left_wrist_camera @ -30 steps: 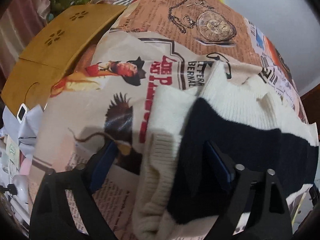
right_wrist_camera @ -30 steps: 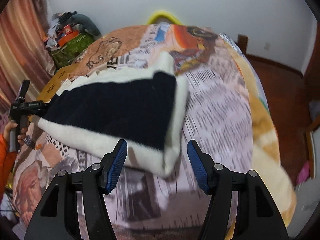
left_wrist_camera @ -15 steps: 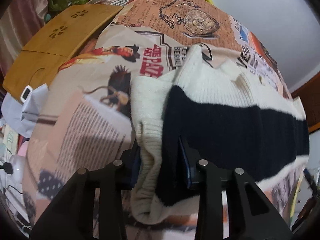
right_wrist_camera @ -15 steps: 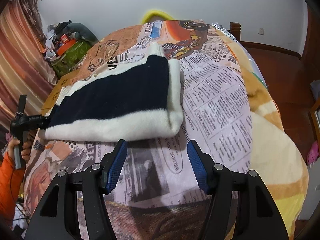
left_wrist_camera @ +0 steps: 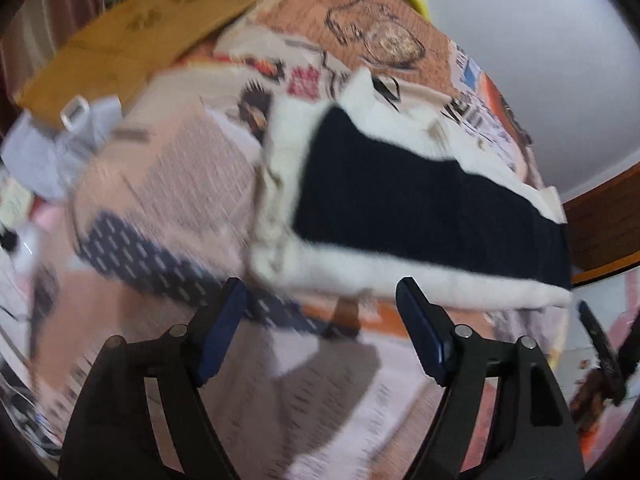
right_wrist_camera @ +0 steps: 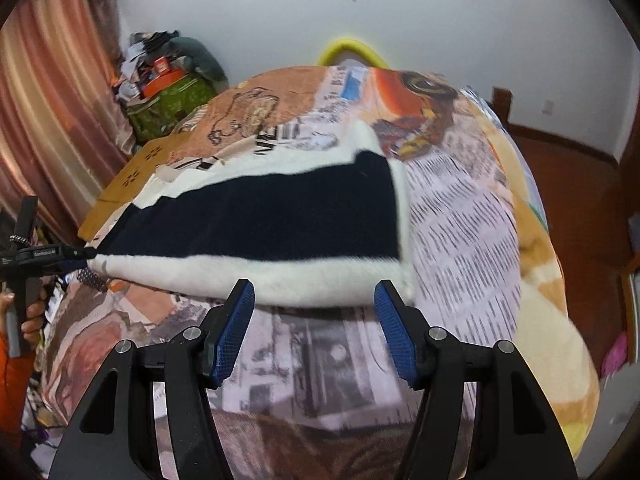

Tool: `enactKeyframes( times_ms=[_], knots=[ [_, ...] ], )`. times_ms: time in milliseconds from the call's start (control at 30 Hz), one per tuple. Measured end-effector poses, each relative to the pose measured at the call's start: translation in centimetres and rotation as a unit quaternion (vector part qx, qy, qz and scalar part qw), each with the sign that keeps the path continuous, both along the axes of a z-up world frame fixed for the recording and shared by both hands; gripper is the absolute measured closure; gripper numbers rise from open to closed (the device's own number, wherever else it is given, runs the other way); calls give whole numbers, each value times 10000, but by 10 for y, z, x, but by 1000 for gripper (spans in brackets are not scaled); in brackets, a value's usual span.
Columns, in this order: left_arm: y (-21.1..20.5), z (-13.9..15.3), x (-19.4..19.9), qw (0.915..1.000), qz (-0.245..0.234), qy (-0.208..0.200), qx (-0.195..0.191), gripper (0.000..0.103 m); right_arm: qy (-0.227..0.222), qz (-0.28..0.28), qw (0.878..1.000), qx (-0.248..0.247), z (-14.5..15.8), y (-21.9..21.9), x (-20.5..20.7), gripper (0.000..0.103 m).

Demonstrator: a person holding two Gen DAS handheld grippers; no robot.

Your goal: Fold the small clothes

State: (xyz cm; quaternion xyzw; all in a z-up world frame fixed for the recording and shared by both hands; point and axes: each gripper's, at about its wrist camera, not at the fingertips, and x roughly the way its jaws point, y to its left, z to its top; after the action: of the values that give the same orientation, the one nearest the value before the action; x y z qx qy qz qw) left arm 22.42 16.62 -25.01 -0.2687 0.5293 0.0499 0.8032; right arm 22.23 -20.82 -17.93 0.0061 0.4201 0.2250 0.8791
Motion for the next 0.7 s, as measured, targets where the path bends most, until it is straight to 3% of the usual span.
enactKeyframes(
  times_ms=[167, 233, 300, 333, 367, 567, 700],
  knots=[
    [-14, -22, -2, 9953, 15, 121, -964, 26, -126, 312, 9993, -192, 1, 26, 13, 45],
    [-15, -27, 1, 9939, 121, 89, -1095, 25, -169, 403, 9987, -265, 0, 36, 20, 45],
    [-13, -31, 9, 9911, 289, -53, -1302, 18, -173, 450, 9983, -334, -3, 44, 27, 45],
    [-12, -34, 12, 9891, 332, -134, -1427, 6, -151, 469, 9981, -361, -6, 48, 32, 45],
    [-11, -39, 18, 9859, 352, -262, -1617, 0, -133, 473, 9981, -378, -8, 51, 36, 45],
    [-7, -44, 53, 9902, 592, -232, -1247, 2, 188, 400, 9968, -672, -38, 63, 60, 45],
    [-6, -39, 63, 9951, 669, -276, -668, 28, 110, 472, 9964, -693, -46, 59, 57, 44]
  ],
)
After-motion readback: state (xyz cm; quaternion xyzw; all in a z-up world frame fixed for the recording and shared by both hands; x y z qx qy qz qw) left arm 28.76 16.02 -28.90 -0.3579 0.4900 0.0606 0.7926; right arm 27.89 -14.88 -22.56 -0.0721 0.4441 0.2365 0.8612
